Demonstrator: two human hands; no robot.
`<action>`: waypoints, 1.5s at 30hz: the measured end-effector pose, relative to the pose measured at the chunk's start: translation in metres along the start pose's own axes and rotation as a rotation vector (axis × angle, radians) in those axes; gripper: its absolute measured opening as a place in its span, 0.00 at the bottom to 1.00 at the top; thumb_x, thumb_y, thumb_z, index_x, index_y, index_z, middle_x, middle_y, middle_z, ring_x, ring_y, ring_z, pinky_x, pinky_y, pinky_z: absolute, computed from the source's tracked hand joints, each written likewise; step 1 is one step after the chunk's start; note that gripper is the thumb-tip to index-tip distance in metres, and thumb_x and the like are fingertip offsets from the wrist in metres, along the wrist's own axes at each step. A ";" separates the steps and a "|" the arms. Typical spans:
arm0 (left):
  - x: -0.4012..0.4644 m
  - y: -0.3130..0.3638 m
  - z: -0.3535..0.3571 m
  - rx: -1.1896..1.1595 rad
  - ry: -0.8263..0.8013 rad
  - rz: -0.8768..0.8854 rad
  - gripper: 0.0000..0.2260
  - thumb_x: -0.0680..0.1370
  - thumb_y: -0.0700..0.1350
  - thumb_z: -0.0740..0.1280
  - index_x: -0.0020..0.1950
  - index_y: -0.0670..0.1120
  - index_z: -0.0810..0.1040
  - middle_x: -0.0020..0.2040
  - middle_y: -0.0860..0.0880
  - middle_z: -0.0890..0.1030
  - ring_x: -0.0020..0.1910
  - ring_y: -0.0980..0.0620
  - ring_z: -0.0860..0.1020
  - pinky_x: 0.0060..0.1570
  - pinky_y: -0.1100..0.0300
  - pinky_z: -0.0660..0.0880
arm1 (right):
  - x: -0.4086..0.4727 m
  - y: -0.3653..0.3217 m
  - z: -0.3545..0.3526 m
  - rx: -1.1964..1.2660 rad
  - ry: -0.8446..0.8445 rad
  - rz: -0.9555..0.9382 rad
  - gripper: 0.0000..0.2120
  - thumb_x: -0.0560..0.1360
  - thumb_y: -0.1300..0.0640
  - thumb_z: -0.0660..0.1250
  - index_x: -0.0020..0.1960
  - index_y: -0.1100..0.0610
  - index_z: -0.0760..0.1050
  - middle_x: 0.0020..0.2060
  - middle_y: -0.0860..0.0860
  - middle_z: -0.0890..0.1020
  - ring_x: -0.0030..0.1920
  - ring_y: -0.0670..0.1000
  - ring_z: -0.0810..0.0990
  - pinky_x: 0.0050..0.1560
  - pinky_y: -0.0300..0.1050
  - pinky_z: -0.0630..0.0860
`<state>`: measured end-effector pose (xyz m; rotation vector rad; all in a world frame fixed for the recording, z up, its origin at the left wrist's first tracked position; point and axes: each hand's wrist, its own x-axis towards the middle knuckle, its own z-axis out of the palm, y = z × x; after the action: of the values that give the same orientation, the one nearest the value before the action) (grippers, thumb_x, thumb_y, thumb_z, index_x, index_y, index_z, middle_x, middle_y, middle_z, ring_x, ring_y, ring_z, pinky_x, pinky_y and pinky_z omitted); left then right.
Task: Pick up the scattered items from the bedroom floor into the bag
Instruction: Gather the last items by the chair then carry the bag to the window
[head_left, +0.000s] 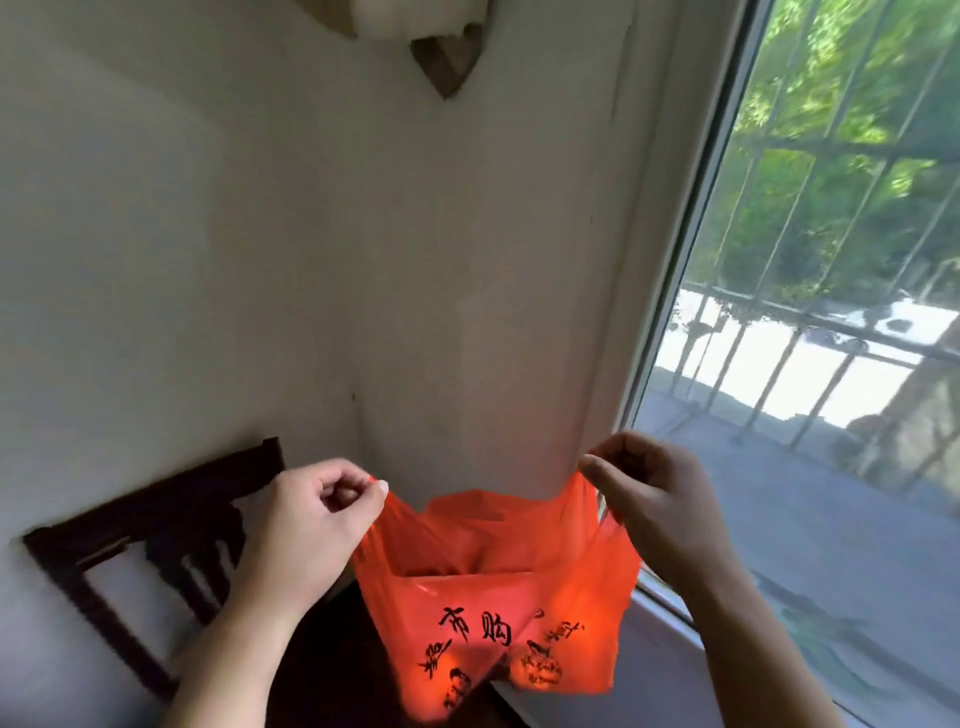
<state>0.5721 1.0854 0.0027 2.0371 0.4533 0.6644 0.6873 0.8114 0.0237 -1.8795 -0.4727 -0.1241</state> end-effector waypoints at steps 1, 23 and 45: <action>0.008 0.001 0.005 -0.012 -0.027 0.016 0.09 0.76 0.42 0.77 0.35 0.45 0.83 0.29 0.47 0.81 0.28 0.57 0.74 0.33 0.62 0.70 | -0.001 -0.001 -0.004 -0.024 0.029 0.008 0.10 0.76 0.62 0.74 0.37 0.59 0.79 0.26 0.49 0.74 0.29 0.46 0.70 0.34 0.46 0.66; -0.022 0.079 0.157 -0.389 -0.561 0.237 0.09 0.77 0.39 0.76 0.37 0.47 0.84 0.31 0.49 0.83 0.29 0.57 0.77 0.31 0.62 0.73 | -0.157 -0.007 -0.124 -0.264 0.740 0.247 0.11 0.78 0.60 0.74 0.37 0.55 0.80 0.28 0.50 0.80 0.31 0.50 0.77 0.37 0.54 0.76; -0.238 0.239 0.291 -0.411 -0.866 0.461 0.10 0.76 0.40 0.76 0.36 0.47 0.83 0.29 0.52 0.81 0.27 0.60 0.76 0.29 0.69 0.71 | -0.365 0.011 -0.319 -0.231 0.960 0.339 0.10 0.79 0.58 0.73 0.39 0.55 0.81 0.32 0.54 0.83 0.34 0.58 0.81 0.39 0.57 0.79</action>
<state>0.5777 0.6400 0.0146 1.8158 -0.6208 0.0650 0.4036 0.4180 0.0145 -1.8438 0.5309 -0.8281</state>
